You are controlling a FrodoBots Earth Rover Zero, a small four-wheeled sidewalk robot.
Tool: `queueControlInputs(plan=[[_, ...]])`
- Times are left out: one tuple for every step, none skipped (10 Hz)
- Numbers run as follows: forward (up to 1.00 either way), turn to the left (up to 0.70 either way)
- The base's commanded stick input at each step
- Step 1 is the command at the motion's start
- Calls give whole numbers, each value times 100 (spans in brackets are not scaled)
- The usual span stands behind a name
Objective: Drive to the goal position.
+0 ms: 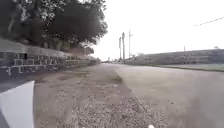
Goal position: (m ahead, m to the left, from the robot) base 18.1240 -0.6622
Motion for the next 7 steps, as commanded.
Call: queueControlInputs(plan=[[70,0],[70,0],[70,0],[70,0],[70,0],[70,0],[70,0]])
